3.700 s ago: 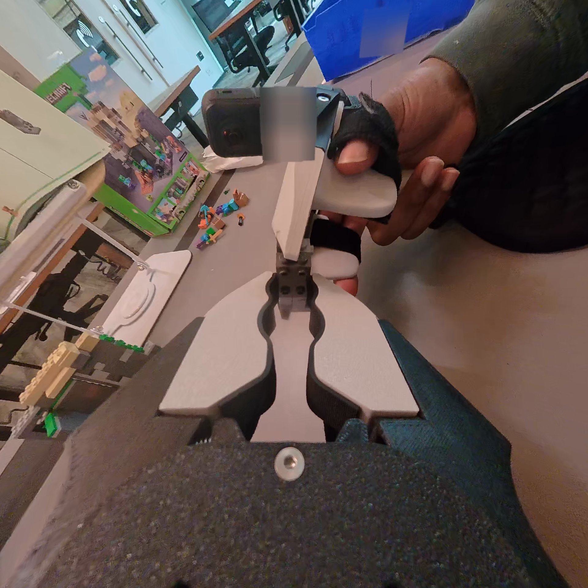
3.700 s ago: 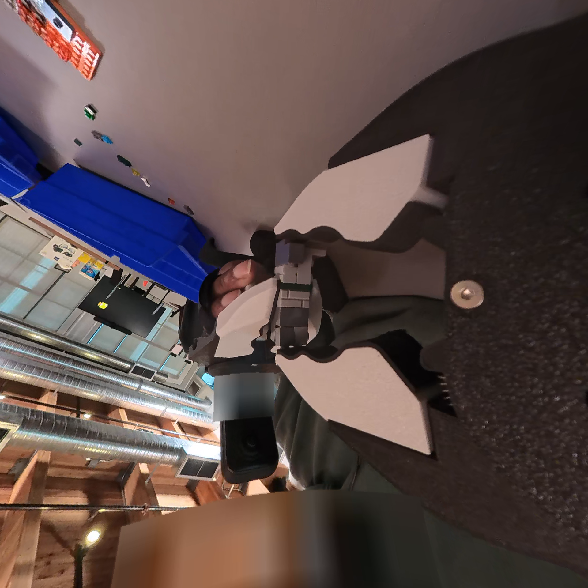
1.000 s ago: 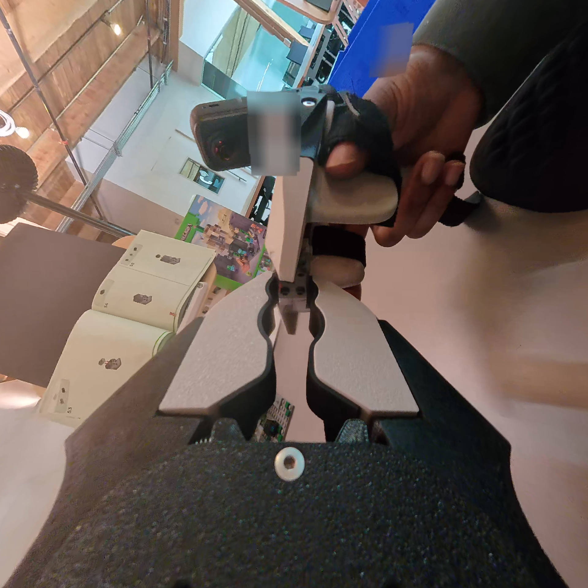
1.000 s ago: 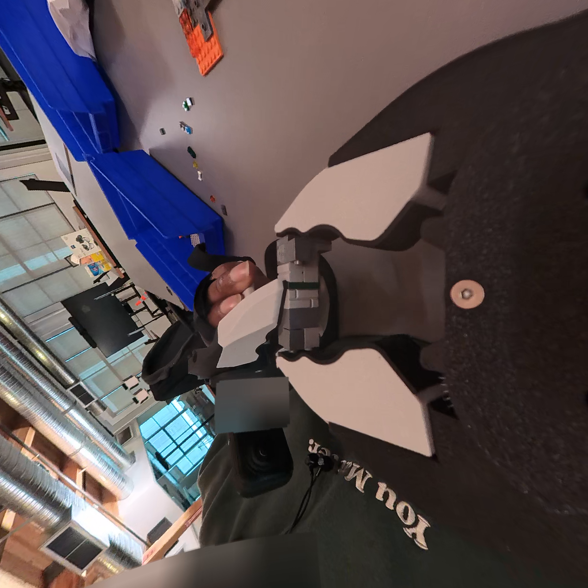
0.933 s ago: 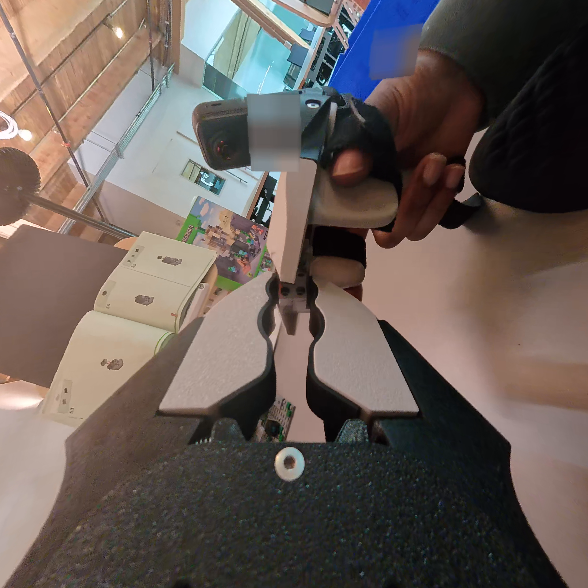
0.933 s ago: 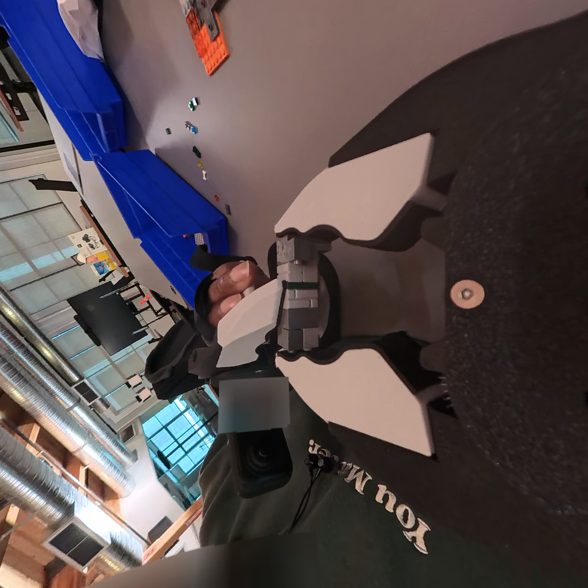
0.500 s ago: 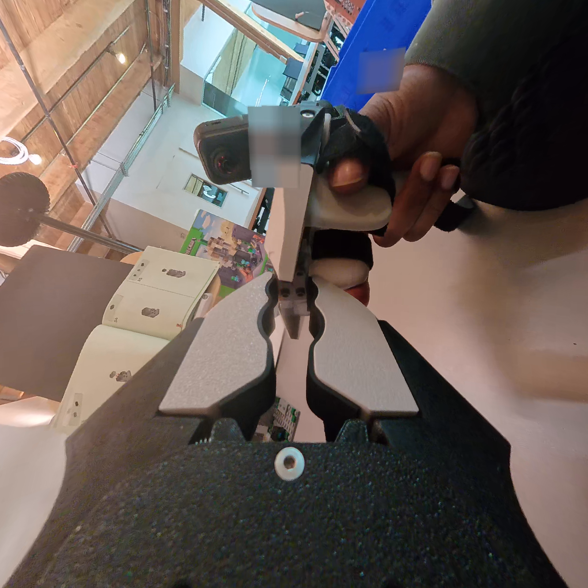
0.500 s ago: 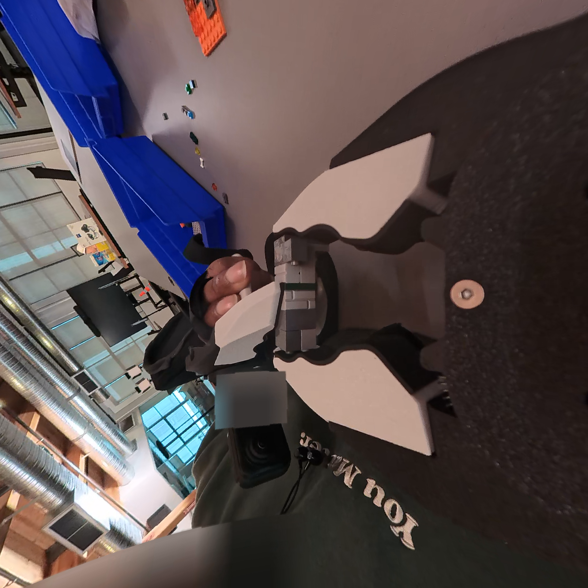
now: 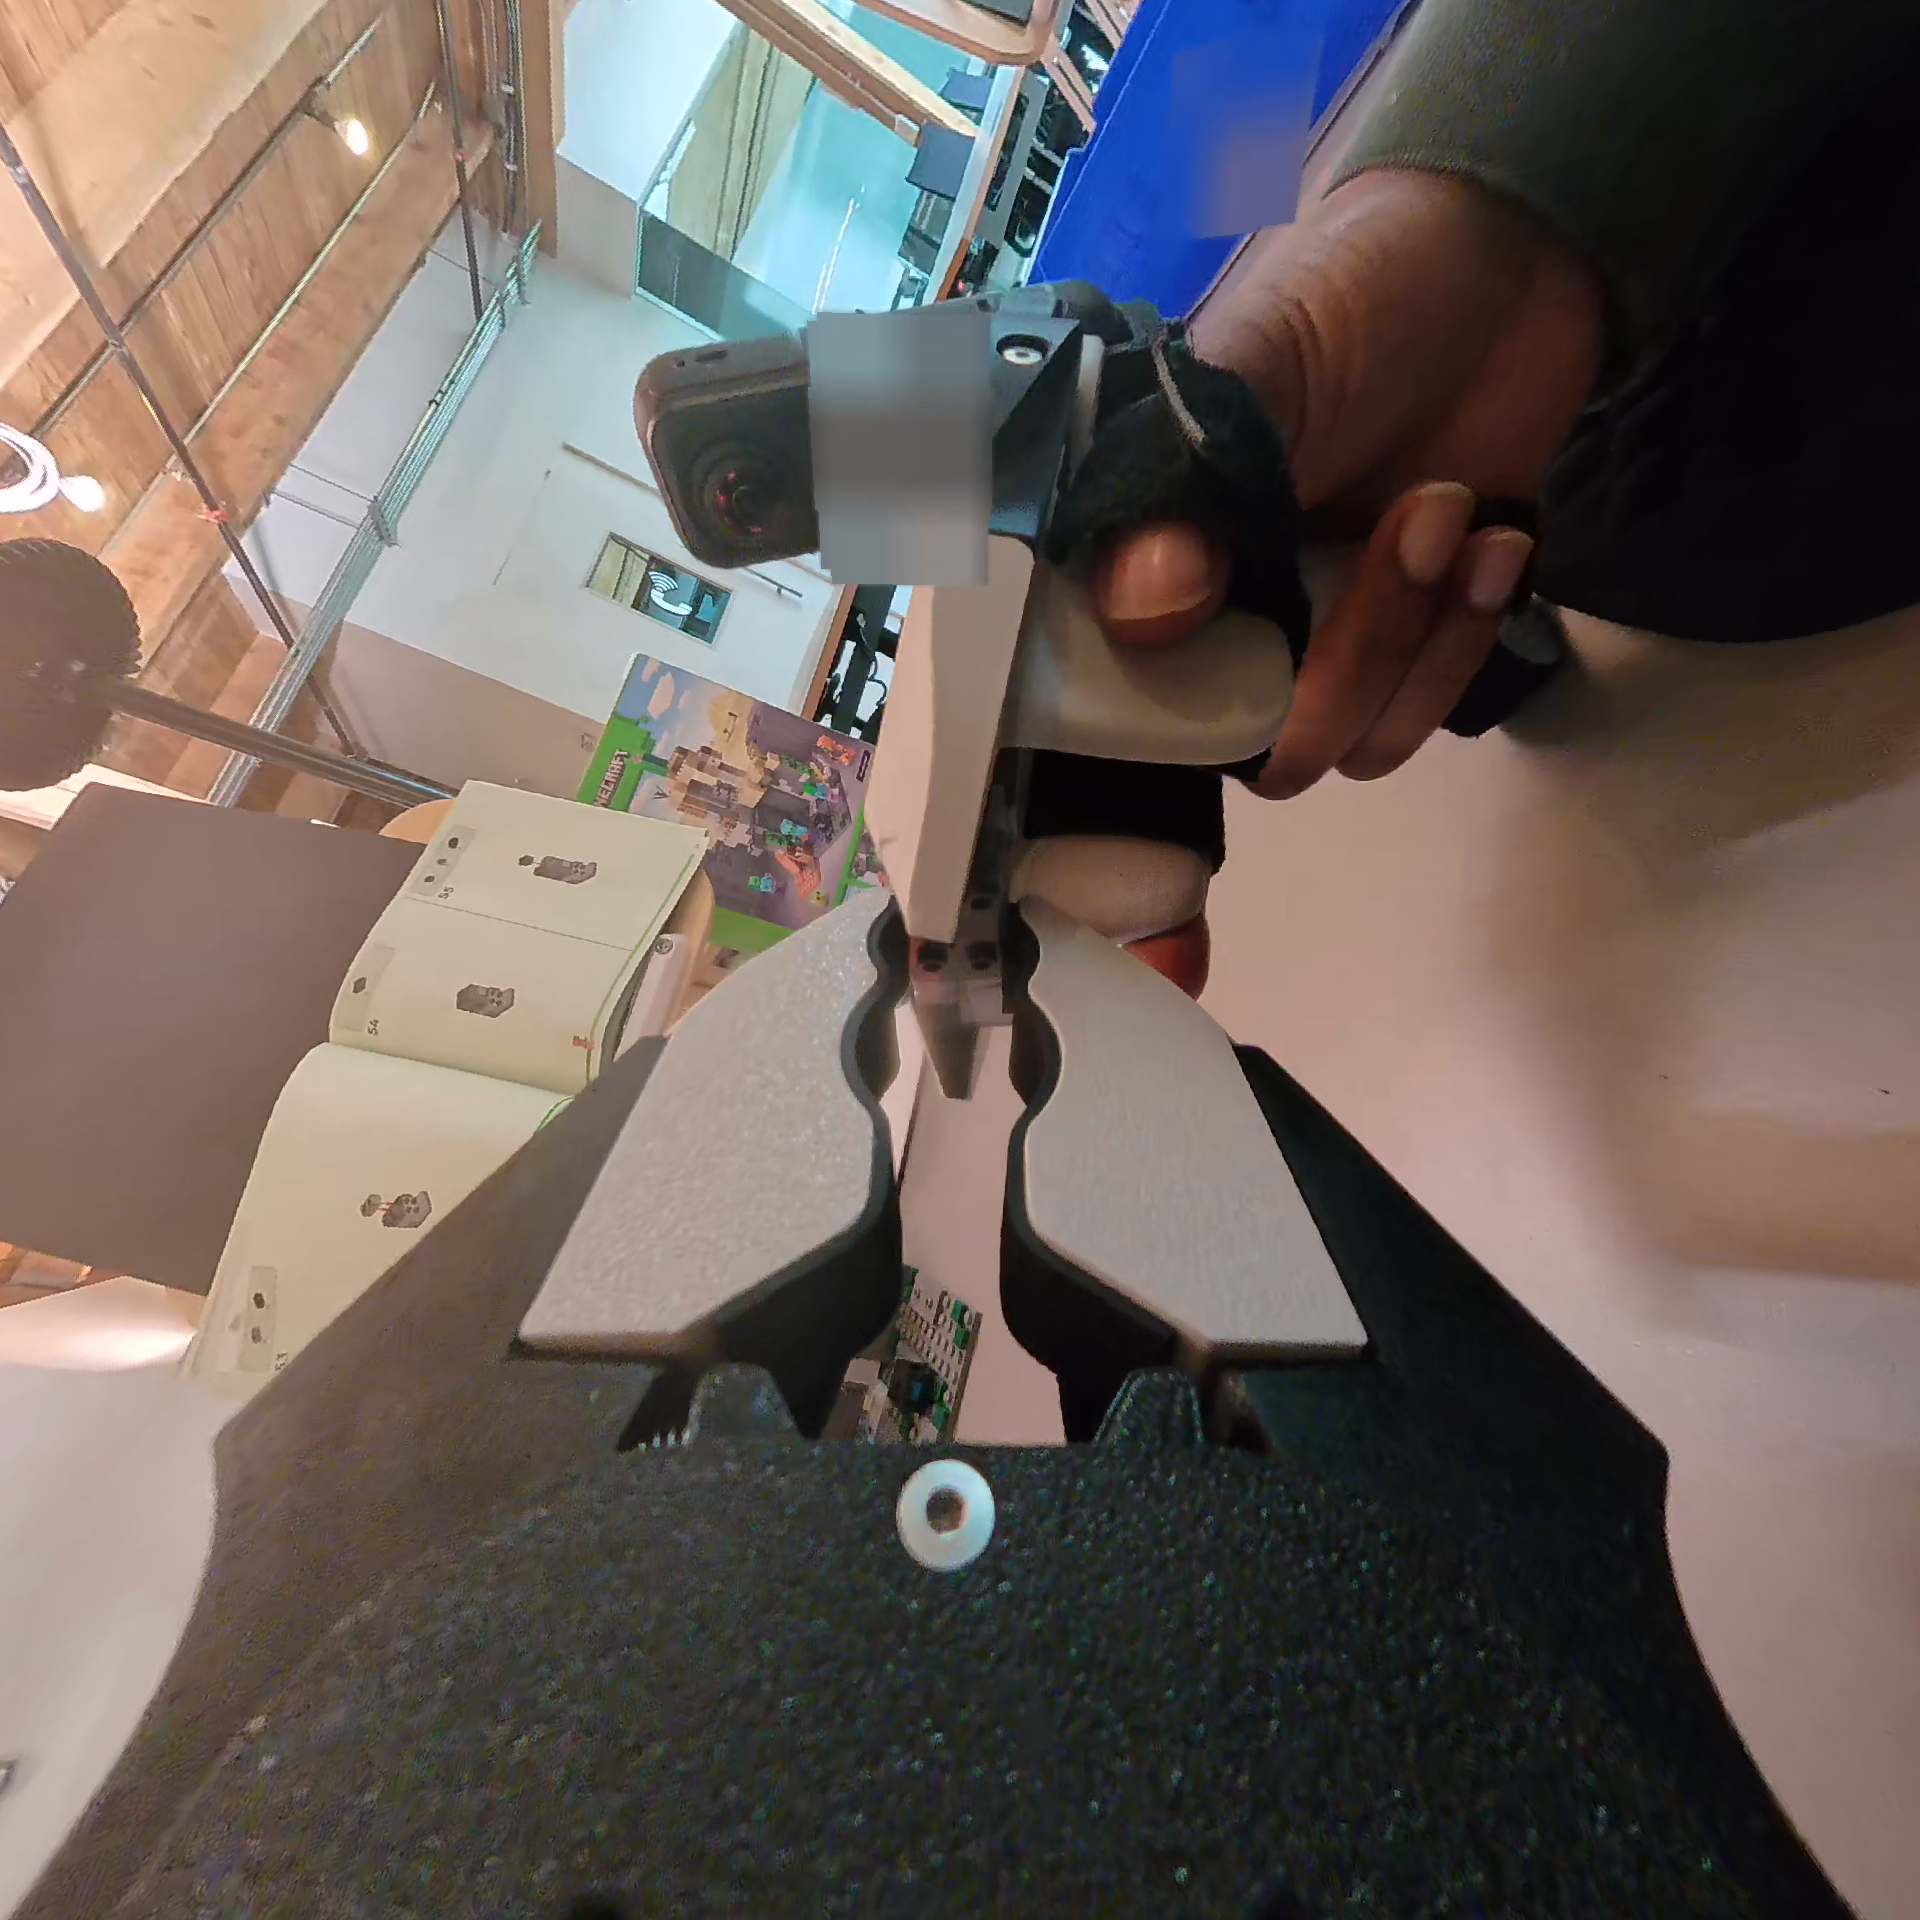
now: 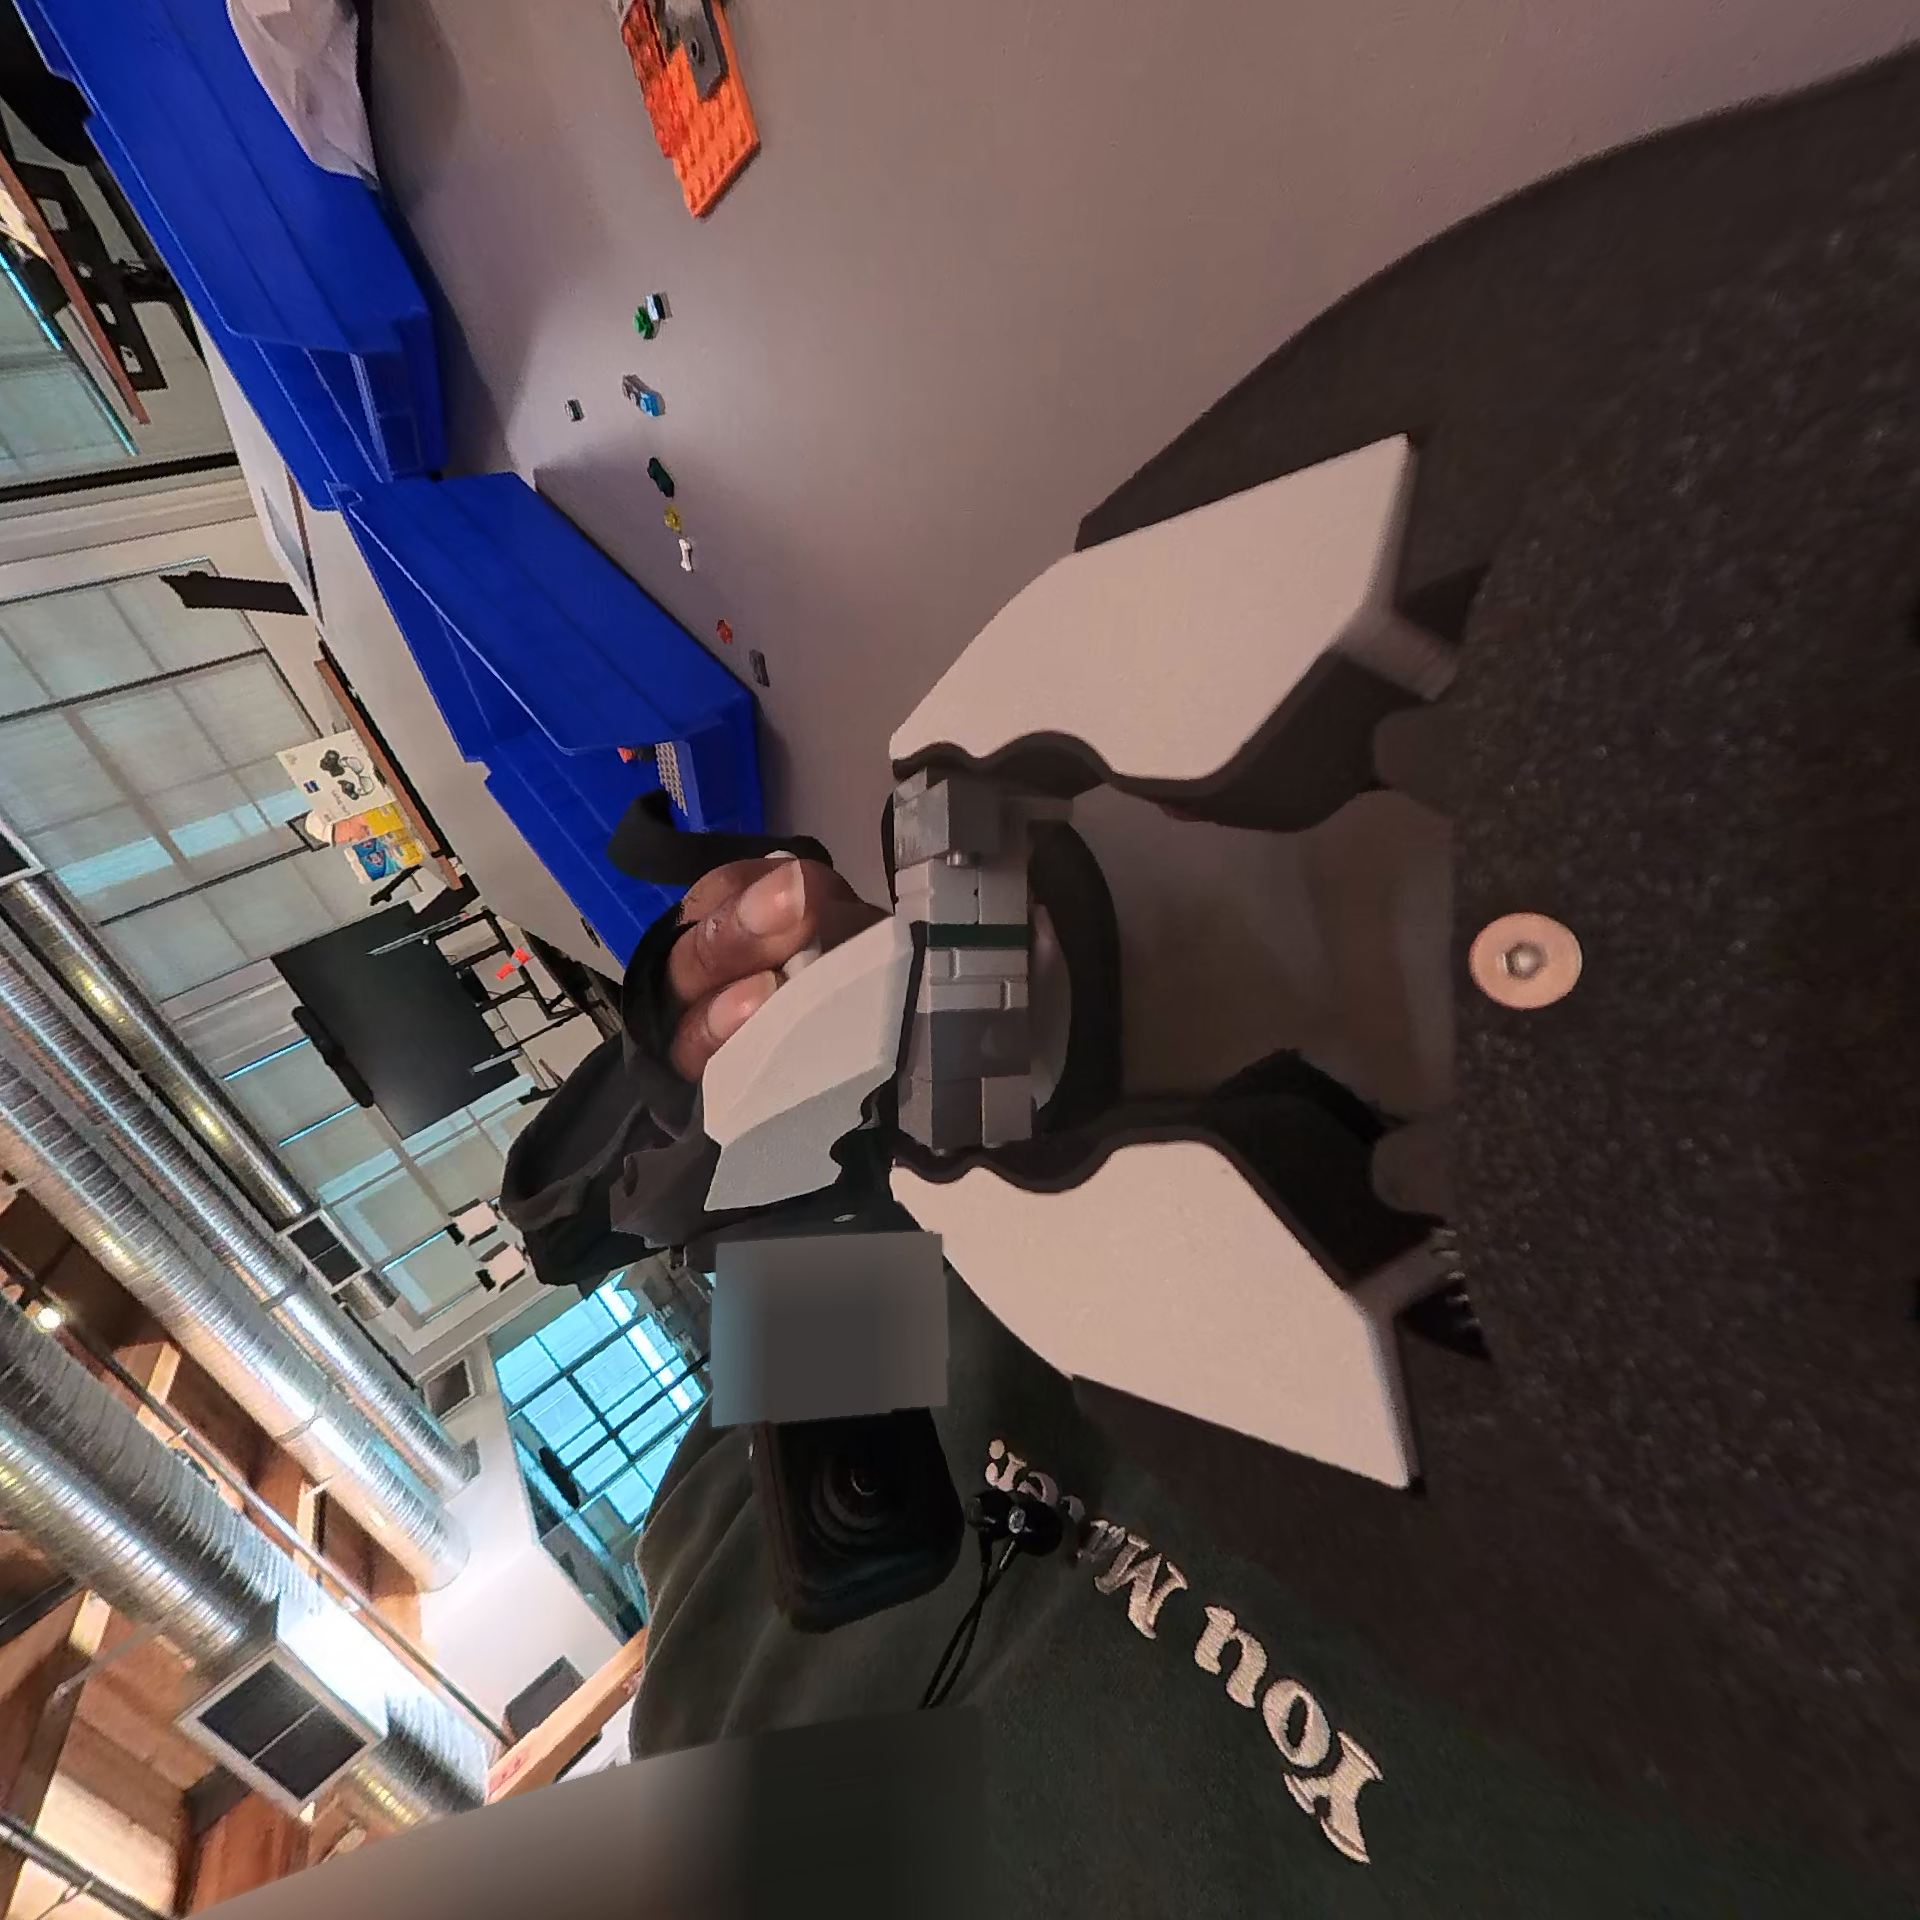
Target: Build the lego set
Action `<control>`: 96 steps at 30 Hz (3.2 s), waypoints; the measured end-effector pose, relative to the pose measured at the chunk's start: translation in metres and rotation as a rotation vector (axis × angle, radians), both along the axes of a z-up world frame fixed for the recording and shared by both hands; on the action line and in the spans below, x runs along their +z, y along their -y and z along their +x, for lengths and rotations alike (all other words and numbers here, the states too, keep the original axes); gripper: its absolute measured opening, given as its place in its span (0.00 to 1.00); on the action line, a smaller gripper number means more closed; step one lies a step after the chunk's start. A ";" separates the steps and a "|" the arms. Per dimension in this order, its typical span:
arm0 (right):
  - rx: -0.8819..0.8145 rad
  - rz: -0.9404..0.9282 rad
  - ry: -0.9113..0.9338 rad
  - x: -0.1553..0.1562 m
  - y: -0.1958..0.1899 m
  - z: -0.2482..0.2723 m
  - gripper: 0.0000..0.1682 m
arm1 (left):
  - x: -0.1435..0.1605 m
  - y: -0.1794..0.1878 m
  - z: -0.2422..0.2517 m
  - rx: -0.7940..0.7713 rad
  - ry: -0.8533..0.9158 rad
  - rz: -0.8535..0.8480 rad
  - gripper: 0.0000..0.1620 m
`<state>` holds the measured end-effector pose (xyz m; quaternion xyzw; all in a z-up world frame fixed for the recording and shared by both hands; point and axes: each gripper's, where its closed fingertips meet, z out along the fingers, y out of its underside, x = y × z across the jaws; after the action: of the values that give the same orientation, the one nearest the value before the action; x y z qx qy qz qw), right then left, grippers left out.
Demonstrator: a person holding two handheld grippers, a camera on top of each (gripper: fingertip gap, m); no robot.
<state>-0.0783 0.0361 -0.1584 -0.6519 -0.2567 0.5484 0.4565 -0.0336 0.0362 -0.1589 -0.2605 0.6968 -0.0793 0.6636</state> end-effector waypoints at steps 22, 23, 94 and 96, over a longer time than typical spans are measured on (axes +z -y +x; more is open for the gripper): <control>-0.039 0.394 0.652 -0.018 0.004 0.033 0.30 | -0.049 -0.004 0.008 -0.111 -0.297 -1.000 0.10; -0.023 0.422 0.690 -0.021 0.005 0.032 0.28 | -0.053 -0.003 0.008 -0.106 -0.326 -1.054 0.10; -0.026 0.288 0.674 -0.056 -0.116 0.080 0.16 | -0.063 -0.085 -0.001 0.111 -0.089 -1.019 0.20; -0.062 0.291 0.641 -0.045 -0.115 0.085 0.16 | -0.064 -0.084 -0.001 0.114 -0.095 -1.018 0.20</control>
<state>0.0068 0.1511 -0.2037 -0.7264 -0.4426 0.2595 0.4573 -0.0342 0.1206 -0.2232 -0.5914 0.5841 -0.3603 0.4234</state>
